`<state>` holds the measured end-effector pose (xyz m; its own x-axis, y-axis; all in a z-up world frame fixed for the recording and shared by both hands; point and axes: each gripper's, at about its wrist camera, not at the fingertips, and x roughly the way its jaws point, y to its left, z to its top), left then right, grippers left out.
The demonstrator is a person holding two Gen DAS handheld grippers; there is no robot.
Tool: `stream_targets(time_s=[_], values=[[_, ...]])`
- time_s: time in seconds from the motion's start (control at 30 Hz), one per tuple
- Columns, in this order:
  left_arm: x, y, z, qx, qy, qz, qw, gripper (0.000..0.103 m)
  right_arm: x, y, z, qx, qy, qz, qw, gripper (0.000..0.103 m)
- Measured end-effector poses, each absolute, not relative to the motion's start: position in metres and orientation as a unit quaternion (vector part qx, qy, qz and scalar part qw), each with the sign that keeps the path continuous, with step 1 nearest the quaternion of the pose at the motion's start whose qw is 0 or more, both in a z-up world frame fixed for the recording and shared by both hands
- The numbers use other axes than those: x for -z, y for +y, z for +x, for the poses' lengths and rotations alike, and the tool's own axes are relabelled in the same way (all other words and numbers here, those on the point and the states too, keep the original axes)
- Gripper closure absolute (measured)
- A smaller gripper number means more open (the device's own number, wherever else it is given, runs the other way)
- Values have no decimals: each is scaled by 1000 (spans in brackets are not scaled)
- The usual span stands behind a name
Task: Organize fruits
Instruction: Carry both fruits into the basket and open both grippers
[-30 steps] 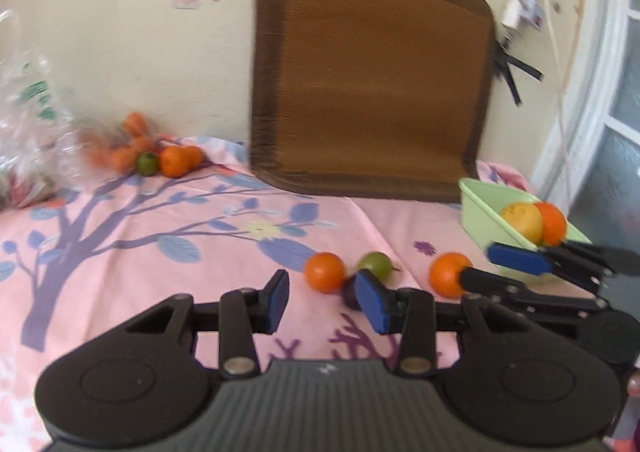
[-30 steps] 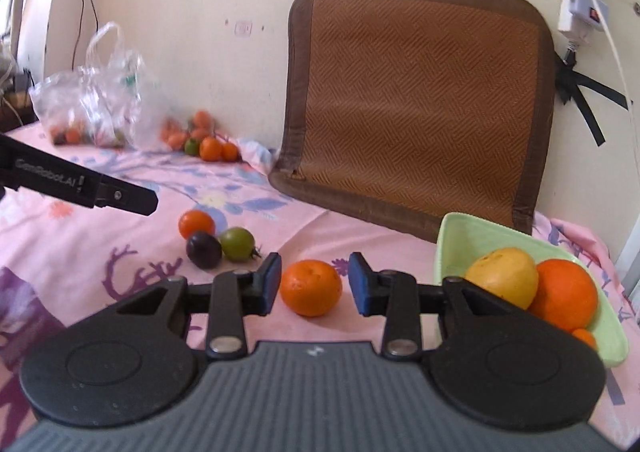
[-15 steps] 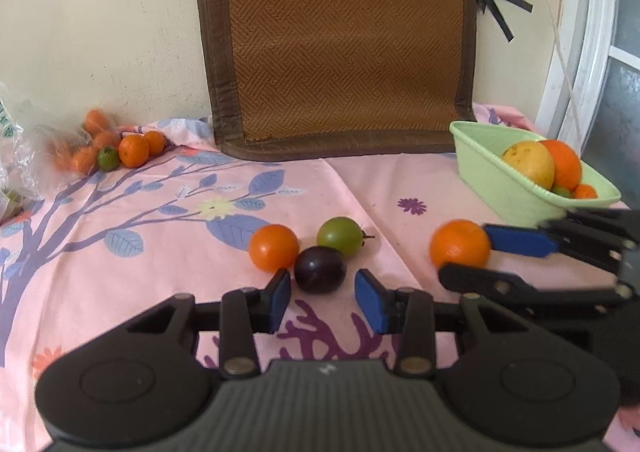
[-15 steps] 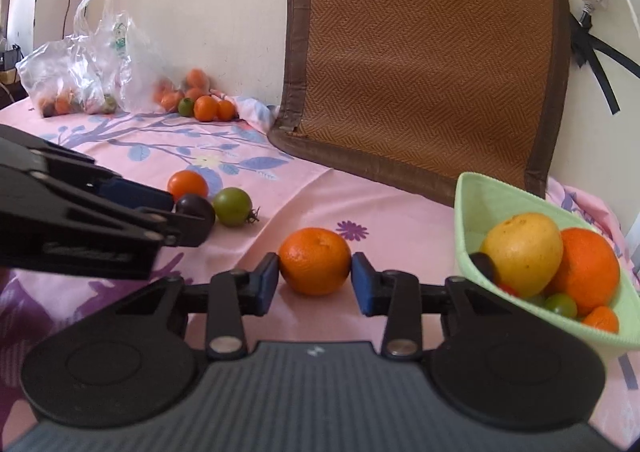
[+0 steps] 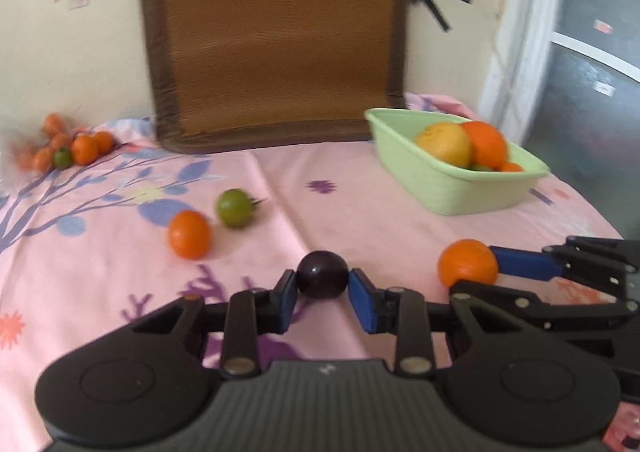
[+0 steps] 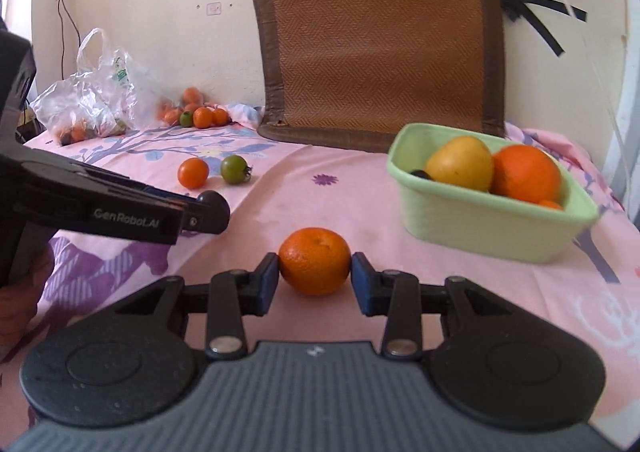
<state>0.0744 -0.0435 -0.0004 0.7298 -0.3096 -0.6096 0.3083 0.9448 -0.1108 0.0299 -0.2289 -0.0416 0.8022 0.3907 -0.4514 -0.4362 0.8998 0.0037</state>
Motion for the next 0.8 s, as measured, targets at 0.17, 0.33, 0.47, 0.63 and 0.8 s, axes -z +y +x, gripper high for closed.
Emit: stream_targets(time_s=[0.17,0.33,0.47,0.63,0.8], values=[[-26,-80,89,206,303,-3,931,74,28,-261,28,-156,172,-42,972,61],[-45,-130,119,237,270,16,933,74,13,-287,59,-111,135,-30,984,61],[-37,-153,143,227,283,21,931,74,19,-294,85,-81,135,-38,987,61],[-27,-159,154,225,295,23,928,73,27,-305,93,-78,148,-16,986,59],[-28,-156,150,223,294,15,929,67,27,-309,89,-75,134,-11,988,56]])
